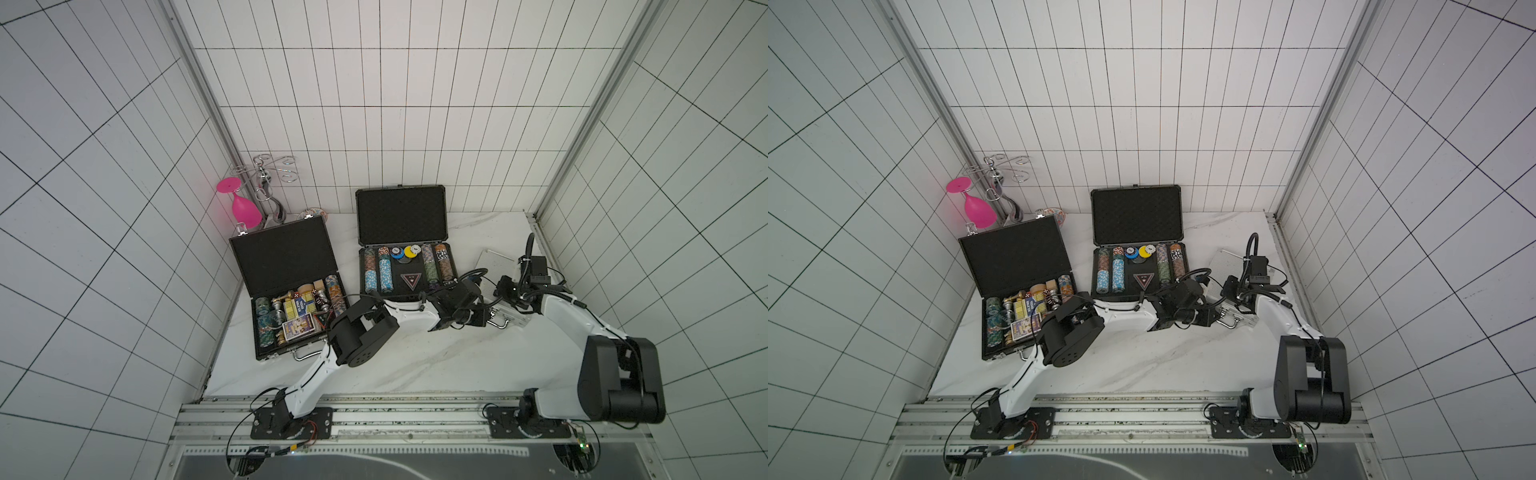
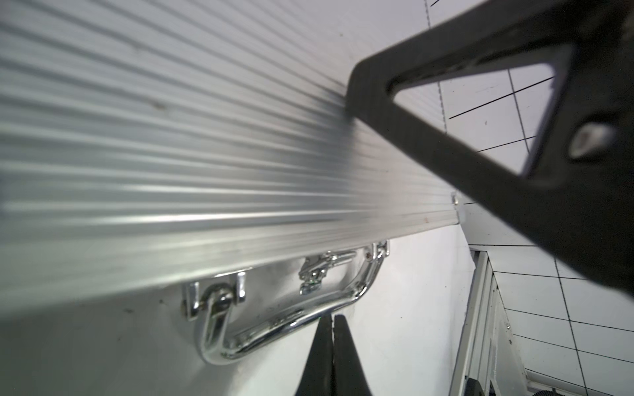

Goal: Close the poker set cases
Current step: Fasten the fastener on the poker set case.

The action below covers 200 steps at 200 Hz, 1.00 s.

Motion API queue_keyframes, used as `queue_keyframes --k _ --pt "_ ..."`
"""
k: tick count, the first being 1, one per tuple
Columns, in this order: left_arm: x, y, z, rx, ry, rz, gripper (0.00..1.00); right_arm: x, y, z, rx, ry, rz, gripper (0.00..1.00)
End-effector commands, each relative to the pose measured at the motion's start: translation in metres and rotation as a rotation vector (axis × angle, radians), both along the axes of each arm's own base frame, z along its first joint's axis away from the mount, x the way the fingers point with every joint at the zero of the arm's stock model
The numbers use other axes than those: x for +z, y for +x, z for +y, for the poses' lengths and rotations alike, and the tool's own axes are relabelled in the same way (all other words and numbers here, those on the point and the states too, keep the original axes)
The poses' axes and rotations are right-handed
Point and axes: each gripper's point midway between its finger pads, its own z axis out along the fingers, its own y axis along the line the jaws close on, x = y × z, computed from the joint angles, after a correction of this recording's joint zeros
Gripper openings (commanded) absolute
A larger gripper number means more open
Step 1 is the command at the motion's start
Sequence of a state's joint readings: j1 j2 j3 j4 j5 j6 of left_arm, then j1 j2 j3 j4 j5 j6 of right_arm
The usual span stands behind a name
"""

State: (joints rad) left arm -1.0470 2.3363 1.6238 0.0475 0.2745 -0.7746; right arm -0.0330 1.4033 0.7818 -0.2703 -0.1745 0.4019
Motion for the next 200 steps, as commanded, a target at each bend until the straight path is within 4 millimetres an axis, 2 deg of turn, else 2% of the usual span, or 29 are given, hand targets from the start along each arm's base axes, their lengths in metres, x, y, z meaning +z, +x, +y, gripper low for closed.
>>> queue_keyframes --k 1,37,91,125,200 --pt "-0.008 0.004 -0.005 0.012 0.015 -0.011 0.0 -0.062 -0.081 0.007 0.01 0.03 0.374 0.0" --pt "-0.012 0.008 -0.012 0.024 0.004 -0.006 0.0 -0.063 -0.082 0.008 0.013 0.03 0.378 0.0" --pt "-0.016 0.015 -0.013 0.06 0.02 -0.006 0.0 -0.064 -0.083 0.007 0.016 0.03 0.381 0.0" --pt "-0.017 0.011 -0.011 0.057 0.044 -0.012 0.0 -0.064 -0.082 0.008 0.019 0.032 0.379 0.0" --pt "-0.038 0.005 -0.012 0.063 0.111 0.007 0.0 -0.063 -0.081 0.009 0.019 0.039 0.378 0.0"
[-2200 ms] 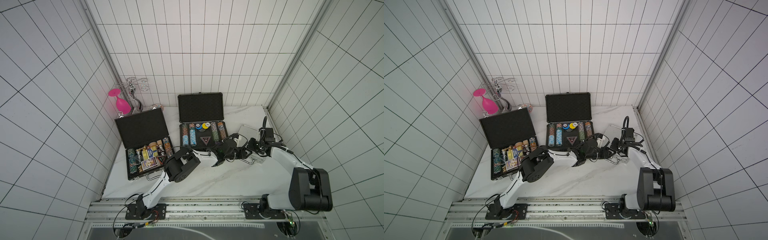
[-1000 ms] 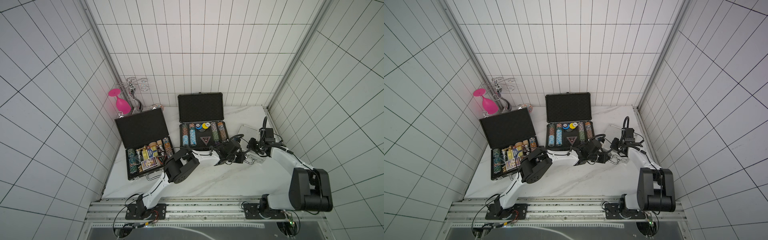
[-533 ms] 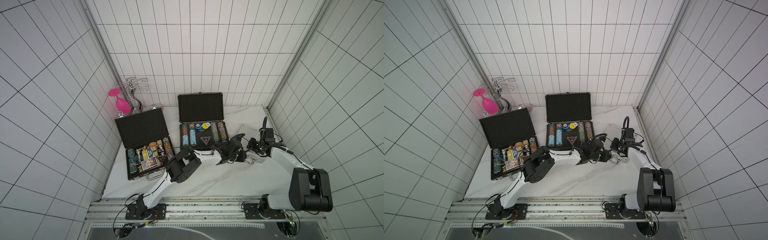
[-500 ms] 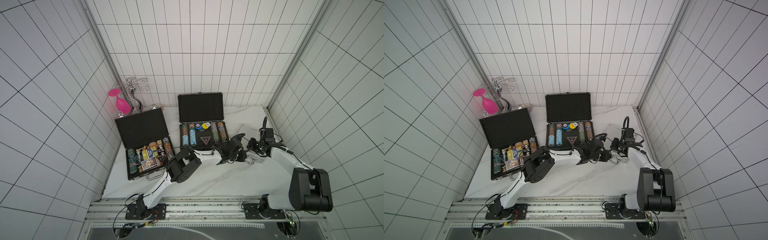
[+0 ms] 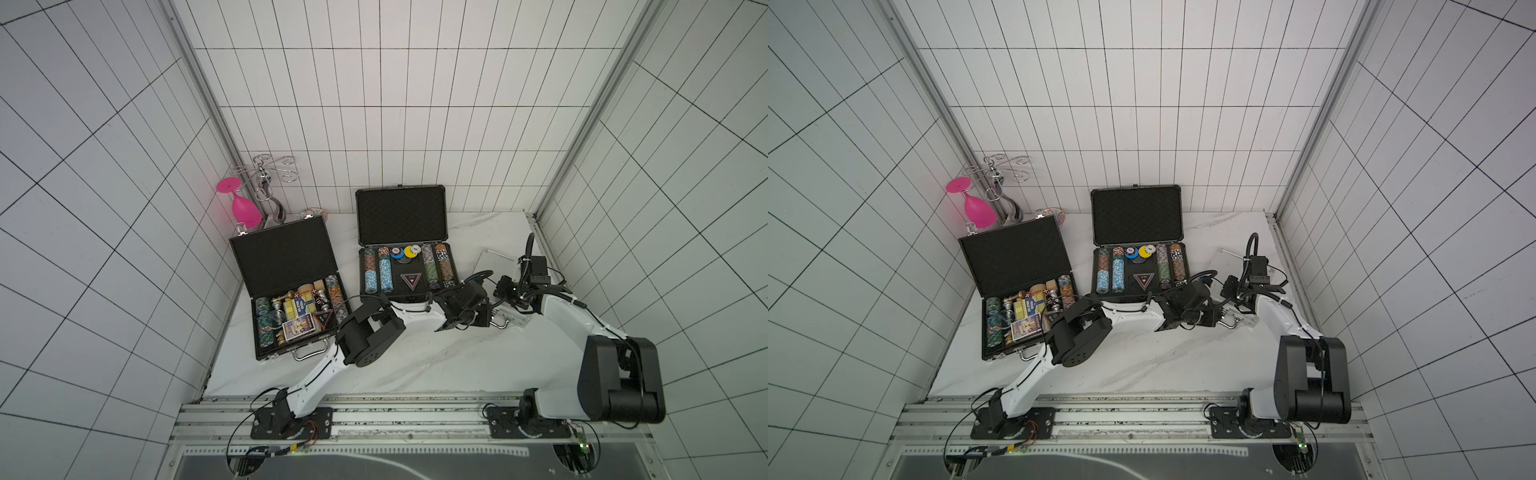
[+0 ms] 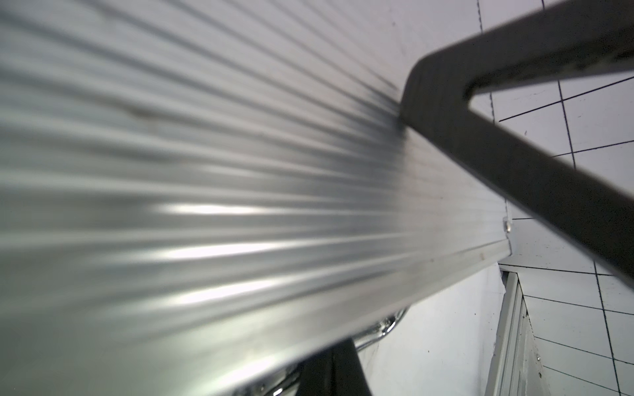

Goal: Close the poker set cases
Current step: Fasten the fastener on the poker set case.

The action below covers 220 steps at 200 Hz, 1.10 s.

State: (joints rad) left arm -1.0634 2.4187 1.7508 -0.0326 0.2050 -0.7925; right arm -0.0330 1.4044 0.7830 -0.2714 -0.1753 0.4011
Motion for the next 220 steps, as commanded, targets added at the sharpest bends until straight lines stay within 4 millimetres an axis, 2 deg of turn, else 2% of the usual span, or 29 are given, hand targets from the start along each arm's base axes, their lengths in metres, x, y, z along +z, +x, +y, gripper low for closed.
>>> queue_keyframes --k 1,51,81,91,117,142,177,220 --pt "-0.024 -0.004 0.001 0.015 0.062 0.012 0.0 -0.063 -0.081 0.009 0.018 0.039 0.377 0.0" --pt "-0.043 0.001 0.008 0.05 0.095 0.029 0.0 -0.063 -0.081 0.01 0.018 0.046 0.372 0.0" --pt "-0.06 0.004 0.014 0.069 0.178 0.053 0.0 -0.062 -0.079 0.012 0.019 0.058 0.367 0.0" --pt "-0.059 0.003 0.016 0.075 0.179 0.055 0.0 -0.061 -0.078 0.013 0.02 0.059 0.362 0.0" --pt "-0.042 0.003 0.021 0.089 0.111 0.048 0.0 -0.062 -0.078 0.013 0.017 0.061 0.36 0.0" --pt "-0.019 0.009 0.023 0.1 0.091 0.01 0.12 -0.062 -0.078 0.013 0.017 0.062 0.359 0.0" --pt "0.018 0.012 0.029 0.106 0.019 -0.005 0.13 -0.06 -0.076 0.012 0.013 0.053 0.352 0.0" --pt "0.039 0.014 0.044 0.112 -0.023 -0.007 0.12 -0.056 -0.071 0.01 0.012 0.046 0.338 0.0"
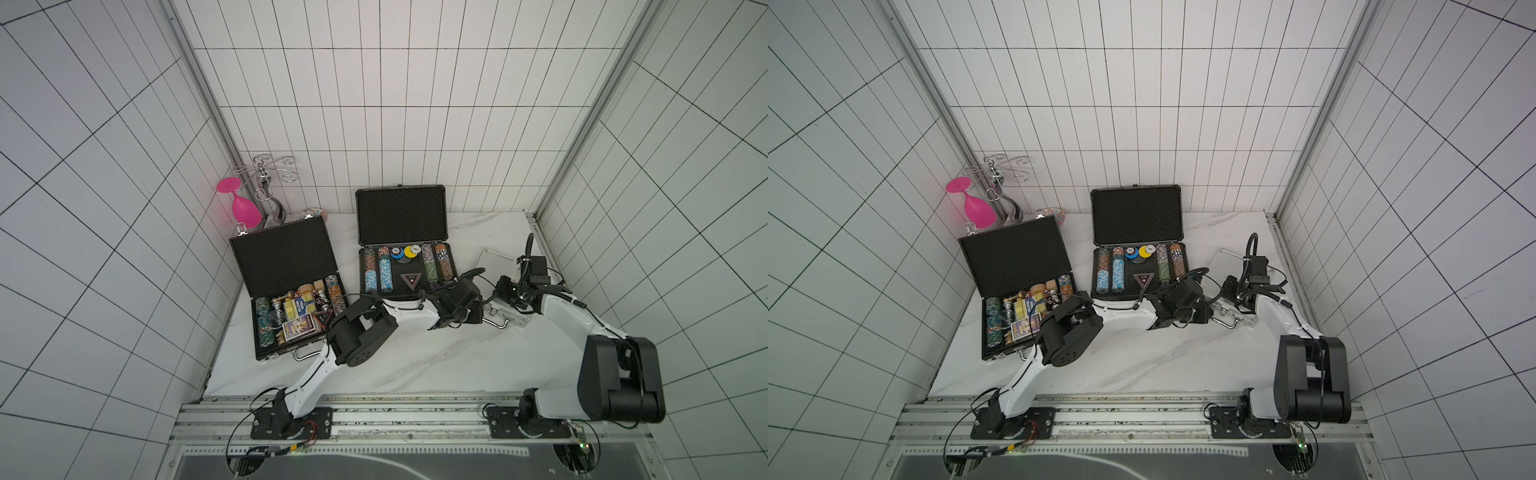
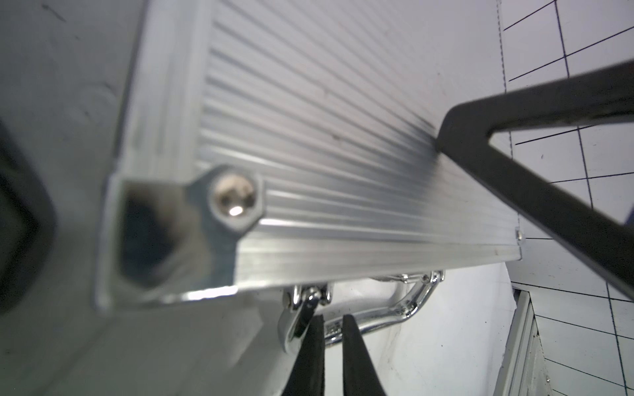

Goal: Close the poker set cases
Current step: Fasten the fastener on the poker set case.

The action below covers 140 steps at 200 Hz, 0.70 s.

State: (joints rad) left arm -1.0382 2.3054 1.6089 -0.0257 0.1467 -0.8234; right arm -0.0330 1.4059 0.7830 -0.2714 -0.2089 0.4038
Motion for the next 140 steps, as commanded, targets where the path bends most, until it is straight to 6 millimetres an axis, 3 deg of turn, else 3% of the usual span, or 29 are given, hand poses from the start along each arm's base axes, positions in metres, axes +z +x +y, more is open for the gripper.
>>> queue_keyframes --k 1,17,33,51,78,115,118,126,140 --pt "0.029 0.003 0.01 0.021 -0.052 -0.011 0.13 -0.056 -0.071 0.005 0.0 0.014 0.337 0.0" --pt "0.048 0.004 0.018 0.008 -0.089 -0.024 0.14 -0.044 -0.064 0.002 0.002 -0.007 0.313 0.0" --pt "0.065 0.006 0.029 -0.004 -0.098 -0.044 0.25 -0.029 -0.056 0.0 0.002 -0.017 0.277 0.0" --pt "0.088 0.011 0.044 -0.018 -0.121 -0.068 0.4 -0.01 -0.046 -0.002 0.002 -0.027 0.245 0.18" --pt "0.112 0.019 0.075 0.011 -0.101 -0.12 0.5 0.016 -0.034 -0.018 -0.037 -0.064 0.198 0.42" --pt "0.119 0.026 0.109 0.051 -0.067 -0.137 0.53 0.035 -0.039 -0.045 -0.125 -0.115 0.19 0.59" --pt "0.118 0.026 0.111 0.055 -0.066 -0.135 0.53 0.036 -0.04 -0.046 -0.133 -0.118 0.188 0.69" --pt "0.119 0.025 0.116 0.061 -0.063 -0.136 0.53 0.037 -0.045 -0.046 -0.144 -0.117 0.193 0.76" --pt "0.118 0.022 0.121 0.068 -0.062 -0.13 0.54 0.038 -0.055 -0.045 -0.172 -0.105 0.195 0.78"
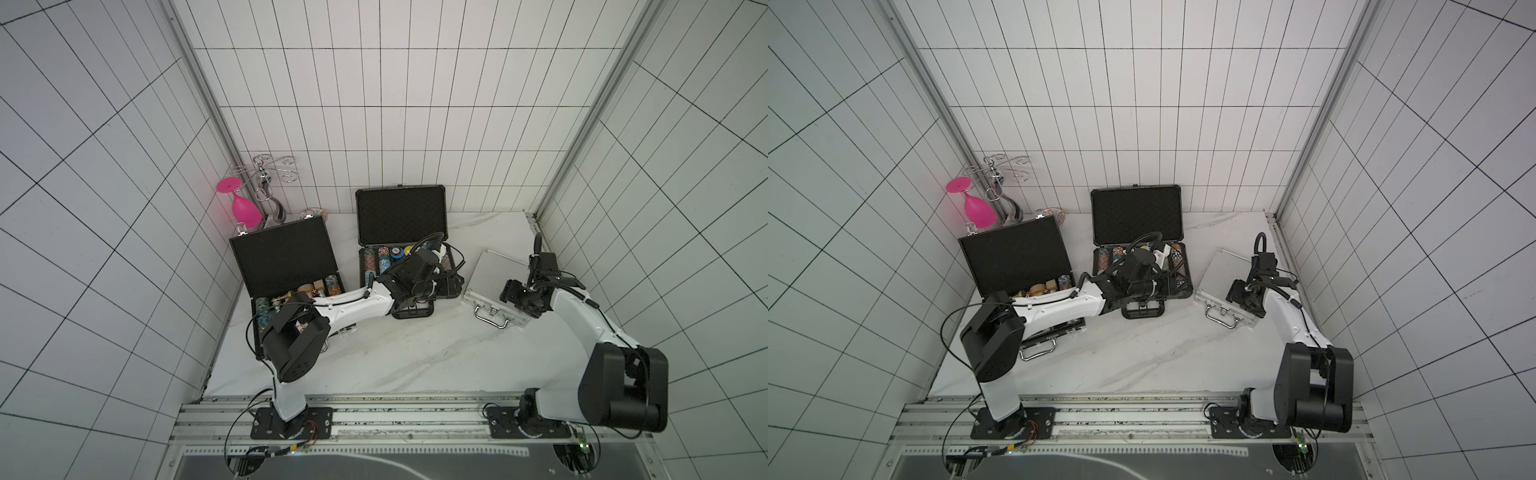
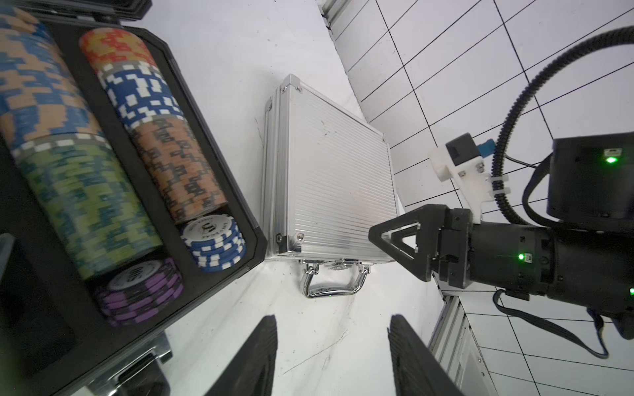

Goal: Close the poker set cases
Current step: Fasten the fastener on the poker set case, then move the poker set case to the corner of the board.

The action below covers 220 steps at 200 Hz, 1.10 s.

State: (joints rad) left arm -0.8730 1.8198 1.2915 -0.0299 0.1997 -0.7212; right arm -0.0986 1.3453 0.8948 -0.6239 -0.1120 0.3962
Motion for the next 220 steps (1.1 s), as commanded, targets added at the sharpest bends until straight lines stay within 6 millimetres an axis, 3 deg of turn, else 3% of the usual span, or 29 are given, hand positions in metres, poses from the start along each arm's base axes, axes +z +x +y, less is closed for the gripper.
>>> queue_keyframes --k 1,34,73,99,147,182,203,220 --pt "-0.015 -0.008 0.014 0.006 0.054 0.021 0.54 0.023 -0.014 -0.011 -0.067 -0.036 0.008 0.78" --pt "-0.011 -0.013 0.019 0.006 0.049 0.025 0.54 0.019 -0.033 -0.025 -0.148 -0.044 0.025 0.78" --pt "-0.002 -0.009 0.03 0.016 0.053 0.013 0.53 0.005 -0.039 -0.037 -0.199 -0.02 0.057 0.78" --pt "0.006 -0.005 0.035 0.021 0.049 -0.004 0.53 -0.005 -0.029 -0.037 -0.2 0.022 0.031 0.75" --pt "0.016 0.005 0.035 0.031 0.055 -0.031 0.54 -0.022 -0.005 -0.029 -0.192 0.159 -0.007 0.58" --pt "0.029 0.018 0.006 -0.043 0.052 -0.07 0.54 -0.036 -0.009 -0.038 -0.219 0.121 0.021 0.6" --pt "0.025 0.028 -0.017 -0.079 0.081 -0.079 0.55 -0.037 -0.012 -0.044 -0.222 0.11 0.019 0.6" --pt "0.012 0.039 -0.032 -0.08 0.09 -0.065 0.54 -0.041 -0.012 -0.045 -0.219 0.138 0.02 0.53"
